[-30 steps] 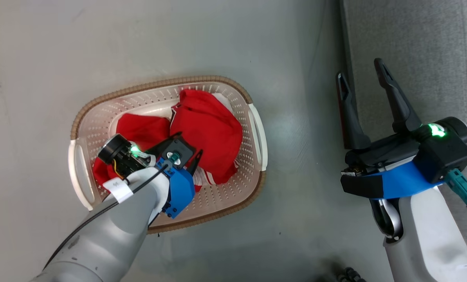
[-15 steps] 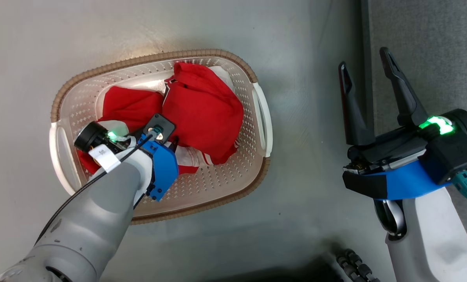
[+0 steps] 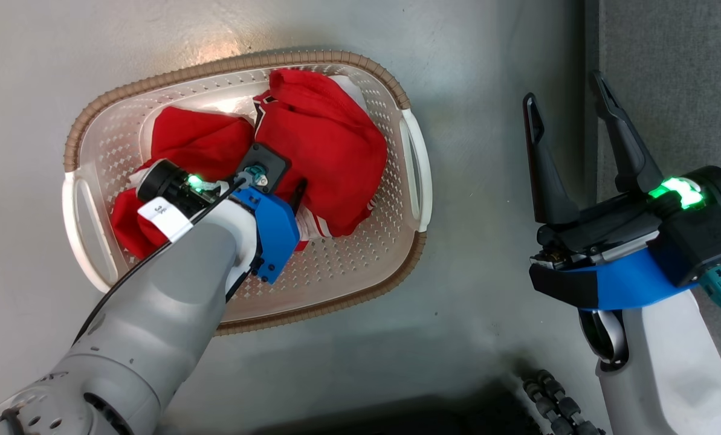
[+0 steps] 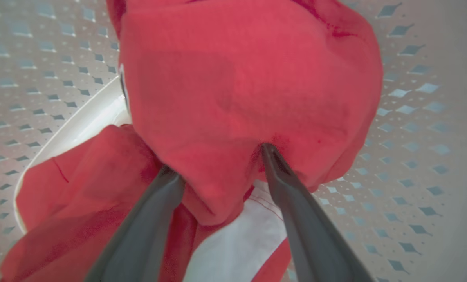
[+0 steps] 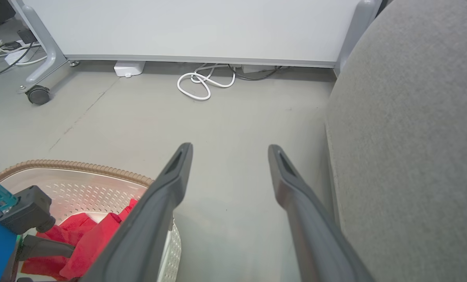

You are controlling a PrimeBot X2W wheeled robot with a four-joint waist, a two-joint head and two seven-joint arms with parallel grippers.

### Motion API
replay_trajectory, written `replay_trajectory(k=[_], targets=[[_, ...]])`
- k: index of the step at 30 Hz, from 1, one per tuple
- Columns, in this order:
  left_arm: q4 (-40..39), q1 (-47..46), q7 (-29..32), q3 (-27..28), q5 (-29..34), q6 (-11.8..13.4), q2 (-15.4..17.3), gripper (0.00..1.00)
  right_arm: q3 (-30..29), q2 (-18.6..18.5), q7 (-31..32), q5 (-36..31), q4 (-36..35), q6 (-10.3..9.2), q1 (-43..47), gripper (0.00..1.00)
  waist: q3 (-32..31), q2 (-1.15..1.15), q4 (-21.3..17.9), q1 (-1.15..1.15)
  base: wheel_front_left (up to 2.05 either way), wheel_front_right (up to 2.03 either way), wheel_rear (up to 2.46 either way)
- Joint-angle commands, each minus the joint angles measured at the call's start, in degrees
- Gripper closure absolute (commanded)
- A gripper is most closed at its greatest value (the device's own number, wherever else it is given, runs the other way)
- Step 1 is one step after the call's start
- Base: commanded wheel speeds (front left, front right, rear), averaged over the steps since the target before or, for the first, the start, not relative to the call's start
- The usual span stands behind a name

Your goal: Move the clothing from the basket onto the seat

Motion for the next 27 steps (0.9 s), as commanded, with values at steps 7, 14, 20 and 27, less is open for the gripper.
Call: replay_trajectory(k=[7, 14, 20, 27], targets=[[1.44, -2.29, -1.07, -2.07, -2.18, -0.04, -0.69, 1.00, -0.45, -0.26, -0.20, -0.43, -0.48, 0.03, 0.46, 0.00, 0.66, 0.00, 0.13, 0.00, 0.00, 0.00, 0.00], [2.22, -2.28, -3.18, -3.20, -2.58, -0.04, -0.80, 1.00, -0.05, -0.27, -0.20, -0.01, 0.15, 0.03, -0.37, 0.00, -0.52, 0.00, 0.67, 0.00, 0.00, 0.00, 0.00], [0.90, -1.30, -8.62, -3.58, -4.26, -0.04, 0.12, 1.00, 0.13, -0.24, -0.20, 0.85, 1.87, 0.03, -0.73, 0.00, -5.68, 0.00, 1.61, 0.00, 0.00, 0.00, 0.00], [-1.69, 0.18, -9.56, -0.96, -4.32, -0.04, 2.25, 1.00, 0.57, -0.23, -0.21, 1.77, 3.89, 0.03, 0.07, 0.00, -12.17, 0.00, 2.07, 0.00, 0.00, 0.00, 0.00]])
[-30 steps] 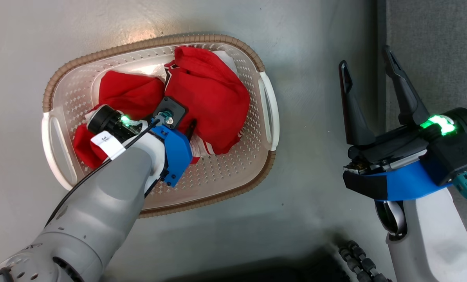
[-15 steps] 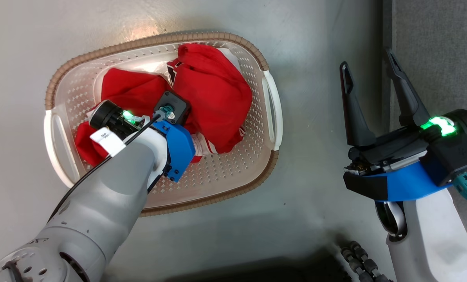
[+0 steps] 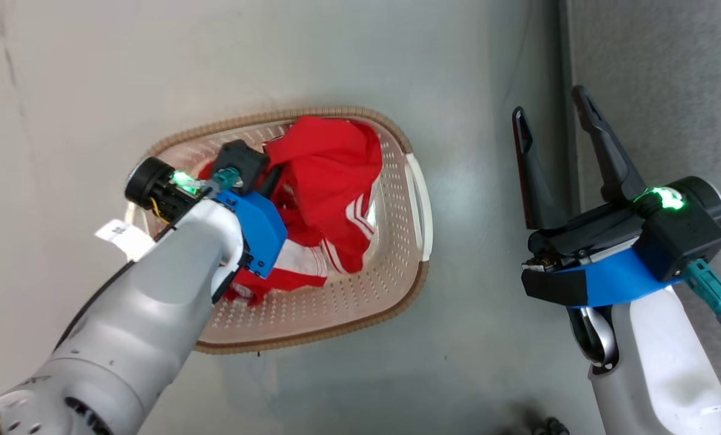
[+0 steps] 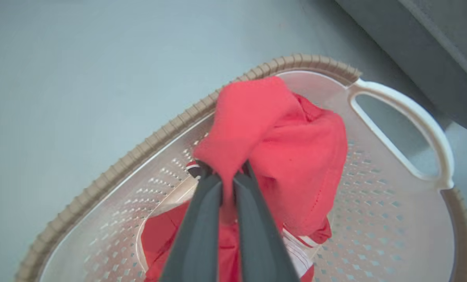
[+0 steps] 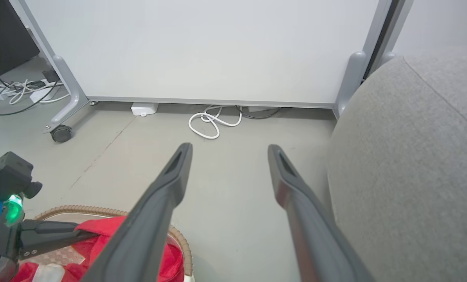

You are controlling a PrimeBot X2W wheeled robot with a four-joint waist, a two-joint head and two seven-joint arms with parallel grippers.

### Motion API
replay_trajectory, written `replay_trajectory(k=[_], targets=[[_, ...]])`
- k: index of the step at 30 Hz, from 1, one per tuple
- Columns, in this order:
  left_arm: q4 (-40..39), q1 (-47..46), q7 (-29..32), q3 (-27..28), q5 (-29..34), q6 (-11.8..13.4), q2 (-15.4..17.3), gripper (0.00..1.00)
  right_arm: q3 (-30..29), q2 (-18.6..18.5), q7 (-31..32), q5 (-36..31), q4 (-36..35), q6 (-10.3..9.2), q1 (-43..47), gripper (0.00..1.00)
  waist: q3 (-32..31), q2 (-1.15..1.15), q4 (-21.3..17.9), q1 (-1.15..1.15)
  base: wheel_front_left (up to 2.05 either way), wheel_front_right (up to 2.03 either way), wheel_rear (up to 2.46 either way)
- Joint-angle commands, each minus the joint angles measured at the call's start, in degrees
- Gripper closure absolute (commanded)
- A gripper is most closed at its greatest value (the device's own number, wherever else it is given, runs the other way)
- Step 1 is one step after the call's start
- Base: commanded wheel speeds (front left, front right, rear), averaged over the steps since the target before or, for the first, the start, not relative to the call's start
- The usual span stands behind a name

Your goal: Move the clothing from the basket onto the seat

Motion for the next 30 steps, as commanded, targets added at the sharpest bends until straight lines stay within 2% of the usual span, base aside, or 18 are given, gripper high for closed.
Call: replay_trajectory(k=[1, 6, 12, 24, 30], targets=[[-0.63, 0.42, -0.36, 0.56, 0.40, 0.16, 0.55, 1.00, 0.06, -0.21, -0.20, 0.29, 0.22, 0.03, 0.41, 0.00, -2.55, 0.00, 0.13, 0.00, 0.00, 0.00, 0.00], [-7.27, 4.48, -0.35, 6.73, 4.35, 2.12, 3.59, 1.00, 0.37, -0.19, -0.20, 1.26, 1.97, 0.03, 2.10, 0.00, -8.96, 0.00, 0.17, 0.00, 0.00, 0.00, 0.00], [-13.51, 9.65, -0.36, 13.19, 9.22, 3.56, 5.41, 1.00, 0.64, -0.19, -0.20, 1.93, 3.53, 0.03, 4.14, 0.00, -15.19, 0.00, 0.82, 0.00, 0.00, 0.00, 0.00], [-27.06, 19.32, -0.35, 26.86, 19.20, 5.01, 6.28, 1.00, 0.81, -0.17, -0.20, 3.07, 6.34, 0.03, 8.74, 0.00, -26.99, 0.00, 2.99, 0.00, 0.00, 0.00, 0.00], [-33.97, 22.77, -0.36, 33.02, 23.79, 4.69, 5.54, 1.00, 1.20, -0.17, -0.20, 3.52, 7.29, 0.03, 10.90, 0.00, -31.94, 0.00, 3.44, 0.00, 0.00, 0.00, 0.00]])
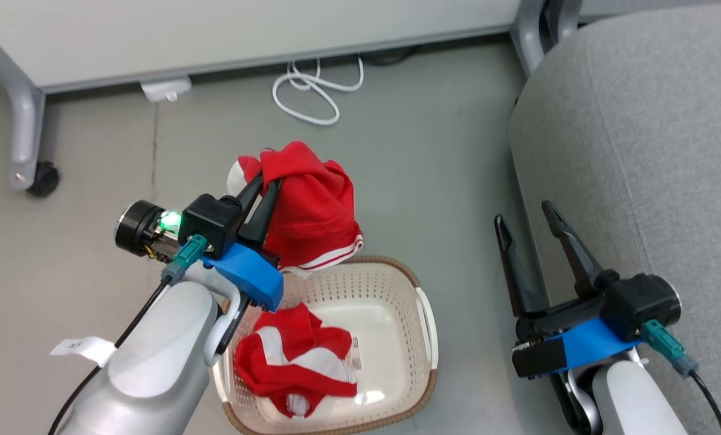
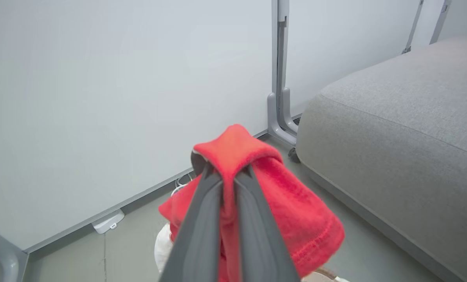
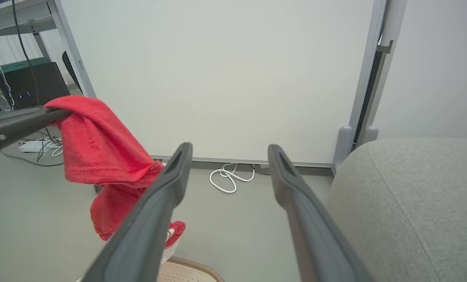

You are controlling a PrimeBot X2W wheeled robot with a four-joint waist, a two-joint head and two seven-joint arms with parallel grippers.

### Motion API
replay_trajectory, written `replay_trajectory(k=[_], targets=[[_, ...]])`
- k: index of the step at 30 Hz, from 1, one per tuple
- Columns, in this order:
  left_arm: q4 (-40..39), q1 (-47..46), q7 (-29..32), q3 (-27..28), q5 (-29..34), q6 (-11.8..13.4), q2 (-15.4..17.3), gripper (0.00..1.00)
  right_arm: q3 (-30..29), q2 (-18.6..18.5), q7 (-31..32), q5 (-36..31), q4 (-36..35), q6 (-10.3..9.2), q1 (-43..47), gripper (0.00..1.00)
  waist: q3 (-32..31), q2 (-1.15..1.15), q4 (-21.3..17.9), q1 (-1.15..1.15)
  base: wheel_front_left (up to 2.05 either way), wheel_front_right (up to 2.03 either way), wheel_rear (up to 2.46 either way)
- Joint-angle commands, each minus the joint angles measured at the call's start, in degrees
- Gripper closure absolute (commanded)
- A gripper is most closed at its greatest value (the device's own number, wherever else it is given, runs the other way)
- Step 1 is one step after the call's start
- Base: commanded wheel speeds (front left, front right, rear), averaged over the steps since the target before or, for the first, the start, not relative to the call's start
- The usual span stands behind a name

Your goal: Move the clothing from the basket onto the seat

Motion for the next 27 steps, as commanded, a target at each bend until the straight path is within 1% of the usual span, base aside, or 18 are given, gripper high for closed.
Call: replay_trajectory(k=[1, 8, 12, 19, 27], targets=[[-1.24, 0.81, -0.31, 1.09, 0.77, 0.01, -0.36, 1.00, 0.15, -0.19, -0.20, 0.30, 0.27, 0.03, 0.69, 0.00, -2.54, 0.00, 0.42, 0.02, 0.00, 0.00, 0.00], [-7.68, 1.91, -0.31, 5.66, 4.46, -1.12, -2.44, 1.00, 0.53, -0.19, -0.20, 0.81, 0.98, 0.03, 2.93, 0.00, -6.65, 0.00, 0.52, 0.02, 0.00, 0.00, 0.00], [-10.29, 2.12, -0.30, 6.51, 6.30, -1.85, -3.56, 1.00, 0.63, -0.19, -0.20, 0.84, 1.02, 0.03, 3.94, 0.00, -8.34, 0.00, 0.27, 0.02, 0.00, 0.00, 0.00], [-12.88, 2.67, -0.30, 5.42, 8.12, -3.22, -4.59, 1.00, 0.42, -0.19, -0.20, 0.94, 0.98, 0.03, 5.43, 0.00, -10.56, 0.00, -0.09, 0.02, 0.00, 0.00, 0.00], [-13.52, 3.65, -0.31, 2.81, 8.11, -4.04, -5.26, 1.00, -0.04, -0.23, -0.20, 0.08, -0.22, 0.03, 6.60, 0.00, -11.13, 0.00, 0.52, 0.02, 0.00, 0.00, 0.00]])
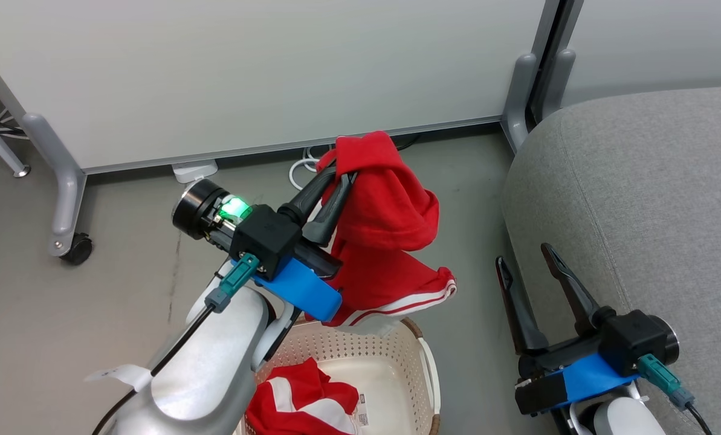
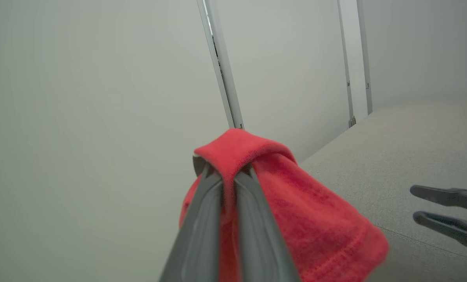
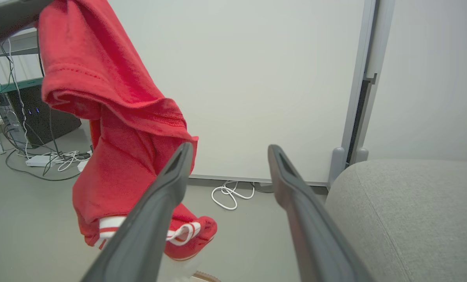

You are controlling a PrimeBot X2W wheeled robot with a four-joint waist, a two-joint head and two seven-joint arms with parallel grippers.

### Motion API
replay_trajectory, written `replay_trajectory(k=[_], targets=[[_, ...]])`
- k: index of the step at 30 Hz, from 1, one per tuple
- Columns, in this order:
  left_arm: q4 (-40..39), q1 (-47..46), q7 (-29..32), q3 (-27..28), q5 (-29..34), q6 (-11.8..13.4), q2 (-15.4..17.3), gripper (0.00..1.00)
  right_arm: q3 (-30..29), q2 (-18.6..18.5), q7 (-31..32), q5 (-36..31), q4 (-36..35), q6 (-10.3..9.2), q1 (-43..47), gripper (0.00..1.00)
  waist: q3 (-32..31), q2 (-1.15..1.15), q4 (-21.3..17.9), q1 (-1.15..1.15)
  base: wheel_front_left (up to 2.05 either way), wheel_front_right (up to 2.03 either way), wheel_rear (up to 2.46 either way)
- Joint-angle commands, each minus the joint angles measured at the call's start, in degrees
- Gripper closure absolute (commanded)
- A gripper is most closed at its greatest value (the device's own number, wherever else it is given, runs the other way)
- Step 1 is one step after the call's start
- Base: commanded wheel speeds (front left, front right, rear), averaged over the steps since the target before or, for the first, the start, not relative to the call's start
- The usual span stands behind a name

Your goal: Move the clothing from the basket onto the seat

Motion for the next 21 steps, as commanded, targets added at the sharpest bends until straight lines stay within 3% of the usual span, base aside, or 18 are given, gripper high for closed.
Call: replay_trajectory(k=[1, 8, 14, 21], targets=[[0.01, 0.82, -0.29, -0.21, 0.00, -0.29, -0.05, 1.00, 0.35, -0.37, -0.20, -0.32, -0.72, 0.03, 0.34, 0.00, 0.13, 0.00, 0.17, 0.01, 0.00, 0.00, 0.00], [0.68, 0.93, -0.29, -0.83, -0.21, -0.46, -0.26, 1.00, 1.95, -1.64, -0.20, -0.59, -3.84, 0.03, -2.99, 0.00, 0.61, 0.00, 0.63, 0.01, 0.00, 0.00, 0.00], [1.06, -0.10, -0.30, -1.27, 0.11, -0.57, -0.83, 1.00, 7.15, -3.61, -0.20, -1.12, -6.22, 0.03, -7.79, 0.00, 1.28, 0.00, 1.18, 0.01, 0.00, 0.00, 0.00], [0.99, -1.61, -0.30, -2.89, 0.46, -0.80, -2.16, 1.00, 14.03, -5.85, -0.20, -0.58, -0.71, 0.03, -14.11, 0.00, 2.01, 0.00, 2.54, 0.01, 0.00, 0.00, 0.00]])
